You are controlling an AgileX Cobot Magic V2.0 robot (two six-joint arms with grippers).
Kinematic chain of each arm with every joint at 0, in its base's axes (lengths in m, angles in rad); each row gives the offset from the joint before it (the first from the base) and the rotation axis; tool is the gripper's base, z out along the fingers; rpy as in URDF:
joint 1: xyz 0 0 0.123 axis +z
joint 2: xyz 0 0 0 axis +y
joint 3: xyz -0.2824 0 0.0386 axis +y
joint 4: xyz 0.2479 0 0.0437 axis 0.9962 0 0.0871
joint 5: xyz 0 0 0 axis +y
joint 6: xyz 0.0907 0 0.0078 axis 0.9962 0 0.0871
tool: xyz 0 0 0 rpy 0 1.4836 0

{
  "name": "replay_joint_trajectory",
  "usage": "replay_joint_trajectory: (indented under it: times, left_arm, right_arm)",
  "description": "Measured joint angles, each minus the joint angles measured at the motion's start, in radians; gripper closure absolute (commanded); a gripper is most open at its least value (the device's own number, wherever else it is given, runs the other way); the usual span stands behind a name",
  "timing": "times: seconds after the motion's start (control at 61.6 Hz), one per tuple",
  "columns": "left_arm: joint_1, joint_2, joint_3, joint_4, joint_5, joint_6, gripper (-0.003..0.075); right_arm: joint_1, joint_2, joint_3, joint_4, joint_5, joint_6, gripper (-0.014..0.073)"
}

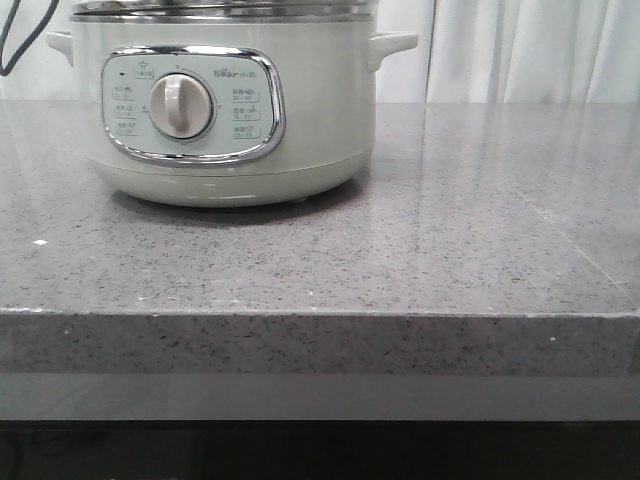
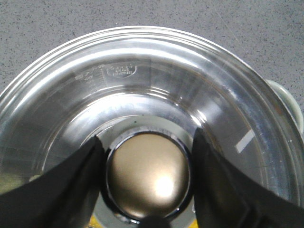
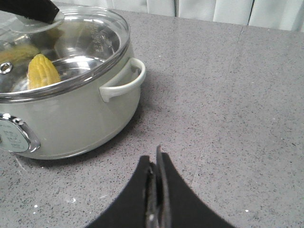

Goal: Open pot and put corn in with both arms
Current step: 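Lower the glass lid back onto the pot with the left gripper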

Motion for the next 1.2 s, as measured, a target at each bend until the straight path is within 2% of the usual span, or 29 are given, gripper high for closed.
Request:
replay_joint_trajectory:
  times: [0.081, 0.292, 0.535, 0.795, 0.925, 1.201]
  left_arm:
    - [0.000, 0.000, 0.000, 0.000, 0.000, 0.000, 0.0307]
    - [0.000, 0.002, -0.001, 0.009, -0.009, 0.000, 0.0290]
    - [0.000, 0.009, -0.037, 0.029, -0.009, 0.000, 0.0173]
    - [0.000, 0.009, -0.085, 0.038, 0.026, 0.000, 0.0171]
    - [0.000, 0.009, -0.157, 0.038, 0.042, 0.000, 0.0269]
    - [0.000, 0.009, -0.252, 0.038, 0.046, 0.000, 0.0629]
  right_arm:
    - [0.000, 0.000, 0.000, 0.000, -0.002, 0.000, 0.0714]
    - [0.000, 0.000, 0.000, 0.000, -0.002, 0.000, 0.0714]
    - [0.000, 0.000, 0.000, 0.000, -0.002, 0.000, 0.0714]
    - [0.000, 0.000, 0.002, 0.000, -0.002, 0.000, 0.0714]
    - [0.000, 0.000, 0.002, 0.000, -0.002, 0.000, 0.0714]
    - [0.000, 0.000, 0.003, 0.000, -0.002, 0.000, 0.0714]
